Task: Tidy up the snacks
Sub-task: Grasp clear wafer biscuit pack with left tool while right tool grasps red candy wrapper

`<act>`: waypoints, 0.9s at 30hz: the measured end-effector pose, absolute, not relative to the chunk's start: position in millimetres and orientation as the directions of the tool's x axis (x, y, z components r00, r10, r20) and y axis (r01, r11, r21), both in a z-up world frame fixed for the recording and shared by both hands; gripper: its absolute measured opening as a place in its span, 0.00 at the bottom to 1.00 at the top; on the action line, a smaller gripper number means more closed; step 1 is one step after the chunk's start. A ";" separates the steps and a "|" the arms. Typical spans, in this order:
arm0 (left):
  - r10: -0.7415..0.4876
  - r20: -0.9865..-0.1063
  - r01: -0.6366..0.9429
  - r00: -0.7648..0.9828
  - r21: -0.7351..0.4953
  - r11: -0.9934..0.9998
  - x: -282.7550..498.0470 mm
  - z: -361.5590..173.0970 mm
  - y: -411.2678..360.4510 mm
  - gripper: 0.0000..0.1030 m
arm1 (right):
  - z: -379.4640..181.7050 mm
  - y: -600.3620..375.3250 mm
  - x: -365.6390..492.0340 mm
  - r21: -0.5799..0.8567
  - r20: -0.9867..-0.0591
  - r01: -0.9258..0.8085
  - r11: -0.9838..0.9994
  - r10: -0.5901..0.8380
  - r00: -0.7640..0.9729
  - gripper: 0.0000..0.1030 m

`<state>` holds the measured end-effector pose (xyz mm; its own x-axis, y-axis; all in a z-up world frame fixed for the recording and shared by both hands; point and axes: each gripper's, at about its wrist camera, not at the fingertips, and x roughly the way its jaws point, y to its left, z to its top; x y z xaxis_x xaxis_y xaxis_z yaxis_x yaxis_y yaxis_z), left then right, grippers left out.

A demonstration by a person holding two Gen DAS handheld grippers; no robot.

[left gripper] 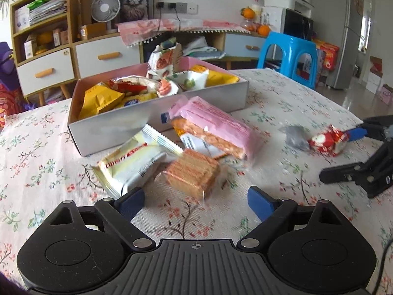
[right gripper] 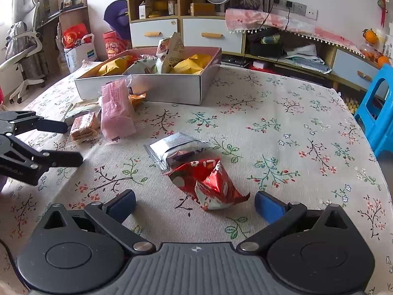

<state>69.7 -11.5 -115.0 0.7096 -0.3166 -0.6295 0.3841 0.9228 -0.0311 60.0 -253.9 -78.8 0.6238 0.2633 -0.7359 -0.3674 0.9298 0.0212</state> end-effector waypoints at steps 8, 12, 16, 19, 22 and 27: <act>-0.304 -0.609 0.361 0.732 -0.031 0.932 79.3 -113.0 -14.0 0.62 | -78.3 -255.4 60.3 0.018 -0.734 -0.379 0.925 0.270 0.624 0.85; -0.300 -0.607 0.356 0.736 -0.029 0.934 78.6 -112.9 -15.2 0.57 | -76.0 -256.3 59.4 0.018 -0.727 -0.384 0.923 0.276 0.629 0.75; -0.296 -0.609 0.351 0.735 -0.032 0.936 78.1 -111.7 -15.0 0.50 | -72.6 -256.1 59.3 0.016 -0.721 -0.385 0.923 0.278 0.635 0.58; -0.295 -0.611 0.351 0.735 -0.030 0.936 76.9 -110.2 -15.8 0.46 | -70.7 -255.7 59.1 0.009 -0.716 -0.381 0.924 0.272 0.643 0.42; -0.295 -0.613 0.353 0.733 -0.028 0.935 75.0 -109.1 -16.6 0.45 | -69.5 -255.2 58.5 0.005 -0.713 -0.385 0.923 0.274 0.646 0.32; -0.294 -0.613 0.347 0.733 -0.034 0.937 72.7 -107.2 -15.6 0.44 | -68.0 -252.3 55.5 -0.006 -0.709 -0.404 0.915 0.281 0.646 0.25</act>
<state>72.7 -15.6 -107.2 0.7335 -0.2937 -0.6130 0.3469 0.9373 -0.0339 55.5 -252.3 -68.0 0.6465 0.2807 -0.7094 -0.4042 0.9147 -0.0064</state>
